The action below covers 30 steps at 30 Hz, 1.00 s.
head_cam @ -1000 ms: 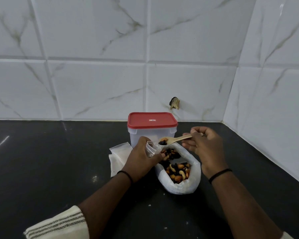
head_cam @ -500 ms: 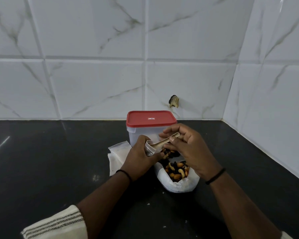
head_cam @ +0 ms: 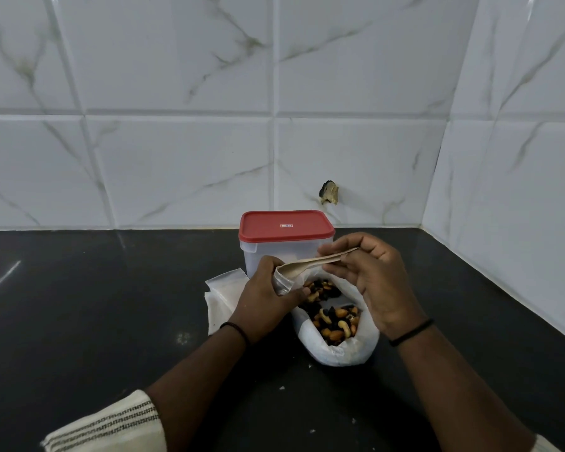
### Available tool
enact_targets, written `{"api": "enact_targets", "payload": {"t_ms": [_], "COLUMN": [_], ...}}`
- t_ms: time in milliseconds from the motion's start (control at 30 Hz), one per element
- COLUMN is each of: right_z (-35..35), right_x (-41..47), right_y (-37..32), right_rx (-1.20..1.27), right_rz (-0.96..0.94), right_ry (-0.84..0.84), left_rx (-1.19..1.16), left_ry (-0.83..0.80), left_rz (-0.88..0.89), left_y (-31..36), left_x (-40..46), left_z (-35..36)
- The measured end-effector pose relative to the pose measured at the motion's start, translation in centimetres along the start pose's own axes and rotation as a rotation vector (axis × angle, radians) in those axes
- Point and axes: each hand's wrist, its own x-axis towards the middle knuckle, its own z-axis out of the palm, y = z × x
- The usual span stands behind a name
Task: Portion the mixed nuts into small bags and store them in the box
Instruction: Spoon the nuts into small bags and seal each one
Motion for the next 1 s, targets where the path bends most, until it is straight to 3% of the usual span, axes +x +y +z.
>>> {"api": "enact_targets", "payload": {"t_ms": [300, 633, 800, 1000], "right_z": [-0.7, -1.4, -1.6, -2.2], "right_x": [0.4, 0.5, 0.7, 1.0], "right_y": [0.7, 2.5, 2.4, 2.4], "right_rx": [0.165, 0.218, 0.130, 0.000], "right_rz": [0.111, 0.171, 0.159, 0.165], "right_ry": [0.188, 0.244, 0.296, 0.483], "left_rx": [-0.007, 0.062, 0.076, 0.076], "left_ry": [0.000, -0.021, -0.024, -0.019], "left_rz": [-0.006, 0.010, 0.018, 0.031], "left_y": [-0.1, 0.6, 0.4, 0.4], "left_x": [0.1, -0.3, -0.3, -0.2], "left_z": [0.1, -0.1, -0.1, 0.0]}}
